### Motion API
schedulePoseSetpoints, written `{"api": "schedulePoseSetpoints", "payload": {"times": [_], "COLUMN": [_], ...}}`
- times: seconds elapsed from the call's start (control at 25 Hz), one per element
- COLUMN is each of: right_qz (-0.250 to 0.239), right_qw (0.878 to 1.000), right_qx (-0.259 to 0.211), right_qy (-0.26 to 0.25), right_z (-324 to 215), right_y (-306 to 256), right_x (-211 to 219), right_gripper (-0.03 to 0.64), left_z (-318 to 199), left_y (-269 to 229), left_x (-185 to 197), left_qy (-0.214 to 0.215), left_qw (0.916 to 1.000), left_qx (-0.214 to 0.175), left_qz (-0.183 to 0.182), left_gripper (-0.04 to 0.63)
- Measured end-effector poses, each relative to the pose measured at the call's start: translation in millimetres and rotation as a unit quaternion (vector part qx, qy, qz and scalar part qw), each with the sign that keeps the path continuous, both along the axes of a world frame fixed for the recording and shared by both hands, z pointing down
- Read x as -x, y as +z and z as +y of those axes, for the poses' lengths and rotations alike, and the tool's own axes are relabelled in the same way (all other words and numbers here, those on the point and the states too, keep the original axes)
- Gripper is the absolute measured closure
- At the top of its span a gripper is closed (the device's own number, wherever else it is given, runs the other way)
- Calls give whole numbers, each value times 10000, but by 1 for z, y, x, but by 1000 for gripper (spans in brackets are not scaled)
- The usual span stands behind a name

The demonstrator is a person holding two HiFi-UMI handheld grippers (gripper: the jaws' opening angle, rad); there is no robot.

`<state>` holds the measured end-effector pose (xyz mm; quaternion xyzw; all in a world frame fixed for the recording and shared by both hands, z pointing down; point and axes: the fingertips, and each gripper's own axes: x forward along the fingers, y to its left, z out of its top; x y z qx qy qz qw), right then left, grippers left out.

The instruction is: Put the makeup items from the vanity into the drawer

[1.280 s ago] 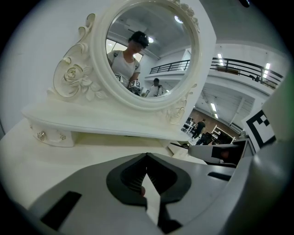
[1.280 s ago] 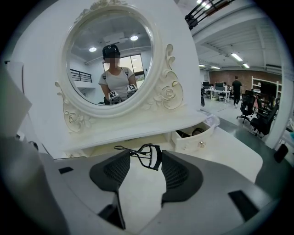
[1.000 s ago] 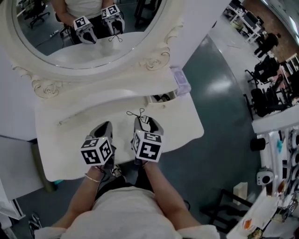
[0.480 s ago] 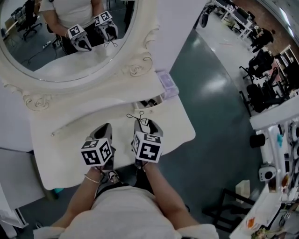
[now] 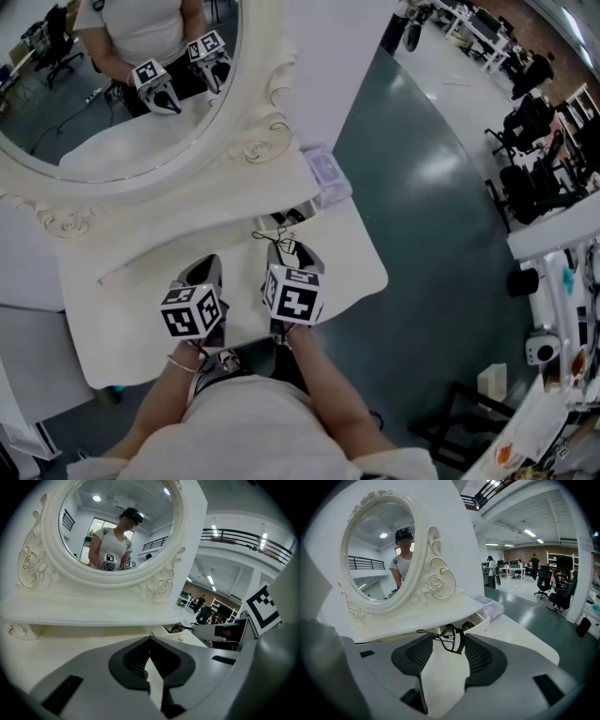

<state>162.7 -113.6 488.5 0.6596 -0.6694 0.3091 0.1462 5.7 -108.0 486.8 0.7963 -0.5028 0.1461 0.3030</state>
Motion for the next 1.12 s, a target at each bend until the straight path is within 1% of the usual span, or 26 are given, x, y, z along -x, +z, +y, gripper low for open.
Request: {"api": "schedulePoseSetpoints", "payload": {"times": [0.16,0.28,0.52,0.64,0.84,1.12], "right_qz": [15,121,348,369,453,806], "right_qw": [9999,9998,9978,9974,9964,9914], "right_qx": [56,89,262,287,279,339], "right_qy": [-85,-165,-493,-548,-661,-975], "right_z": [-11,-18,-34,-44,-57,-70], "right_y": [7,8,13,17,20,29], "right_x": [-8,-12,-18,-24,-28,-23], "right_gripper": [396,394,396,396,396,396], "left_z": [-7,-11,-22,-29,-38,-47], "left_y": [6,8,17,22,30,38], "left_x": [-8,-11,-24,-29,-29,-27], "left_qy": [-61,-104,-218,-279,-417,-571], "left_qw": [9999,9998,9994,9992,9985,9974], "left_qx": [69,135,248,284,343,428], "left_qz": [-41,-57,-39,-23,4,25], "left_gripper": [592,592,592,592,592,592]}}
